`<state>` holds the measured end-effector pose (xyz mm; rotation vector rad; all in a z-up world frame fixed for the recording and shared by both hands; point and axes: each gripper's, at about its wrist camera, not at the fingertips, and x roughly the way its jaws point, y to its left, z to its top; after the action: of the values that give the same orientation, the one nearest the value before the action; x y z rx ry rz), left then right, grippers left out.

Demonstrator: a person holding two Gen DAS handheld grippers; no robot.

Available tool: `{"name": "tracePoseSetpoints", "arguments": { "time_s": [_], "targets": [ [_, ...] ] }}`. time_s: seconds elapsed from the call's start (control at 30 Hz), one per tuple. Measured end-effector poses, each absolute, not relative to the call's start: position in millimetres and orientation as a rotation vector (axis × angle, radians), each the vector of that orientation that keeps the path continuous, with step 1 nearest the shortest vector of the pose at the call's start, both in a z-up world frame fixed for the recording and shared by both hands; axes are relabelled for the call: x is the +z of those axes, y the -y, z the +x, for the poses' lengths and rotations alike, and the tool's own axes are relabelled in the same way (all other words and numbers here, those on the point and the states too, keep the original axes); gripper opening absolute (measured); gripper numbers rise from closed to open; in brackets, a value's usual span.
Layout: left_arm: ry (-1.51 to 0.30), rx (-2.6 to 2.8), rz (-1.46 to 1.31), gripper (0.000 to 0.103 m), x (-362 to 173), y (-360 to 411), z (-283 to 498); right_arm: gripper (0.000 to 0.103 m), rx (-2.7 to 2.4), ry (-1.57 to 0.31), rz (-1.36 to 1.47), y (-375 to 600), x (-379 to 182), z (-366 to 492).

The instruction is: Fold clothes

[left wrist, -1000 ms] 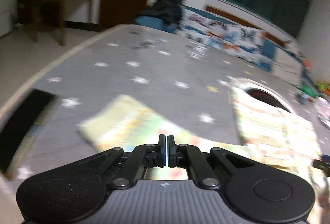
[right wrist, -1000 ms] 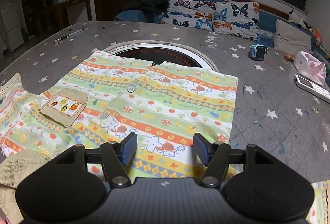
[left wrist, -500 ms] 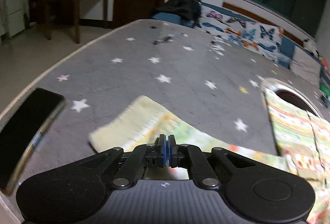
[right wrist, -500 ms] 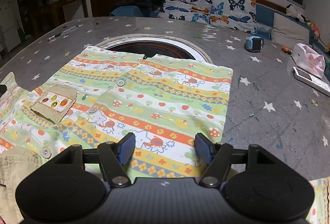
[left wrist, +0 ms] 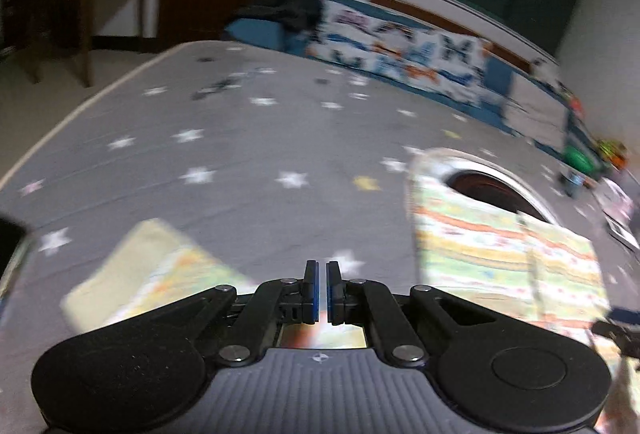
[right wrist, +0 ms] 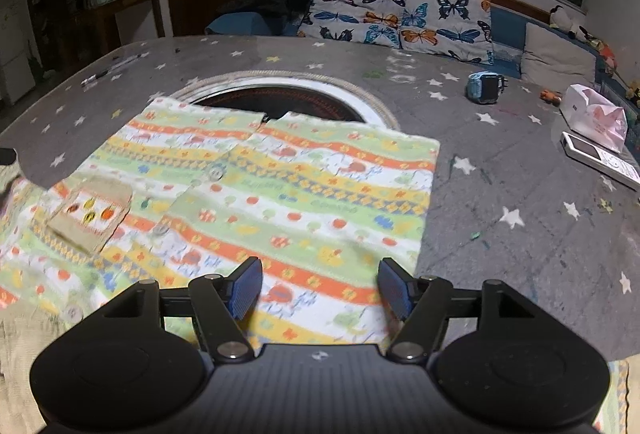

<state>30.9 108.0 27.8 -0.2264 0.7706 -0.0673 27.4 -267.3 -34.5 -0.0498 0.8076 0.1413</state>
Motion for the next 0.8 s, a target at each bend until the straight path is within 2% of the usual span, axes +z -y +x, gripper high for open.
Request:
{"name": "tracePoseSetpoints", "arguments": {
  "time_s": [0.1,0.17,0.23,0.47,0.7,0.8],
  "targets": [
    [-0.786,-0.132,-0.195,0.008,29.6,-77.5,48.9,0.063,0.121,-0.794,-0.016,279.6,-29.7,37.5],
    [-0.789,-0.163,-0.161,0.02,30.0,-57.3,63.3,0.061,0.098,-0.783,-0.012,288.2,-27.7,46.1],
    [-0.794,-0.185,-0.131,0.025,28.6,-39.8,79.0,0.059,0.074,-0.777,-0.008,297.5,-27.1,56.9],
    [-0.816,-0.209,-0.035,0.027,14.3,1.0,130.5,0.054,0.028,-0.795,0.051,325.7,-34.3,98.7],
    [-0.83,-0.19,0.001,0.027,-2.0,8.0,159.3,0.045,0.021,-0.806,0.064,333.8,-44.6,116.4],
    [-0.824,-0.2,0.013,0.026,-2.8,9.8,163.3,0.034,0.023,-0.796,0.066,334.6,-45.1,116.8]
  ]
}}
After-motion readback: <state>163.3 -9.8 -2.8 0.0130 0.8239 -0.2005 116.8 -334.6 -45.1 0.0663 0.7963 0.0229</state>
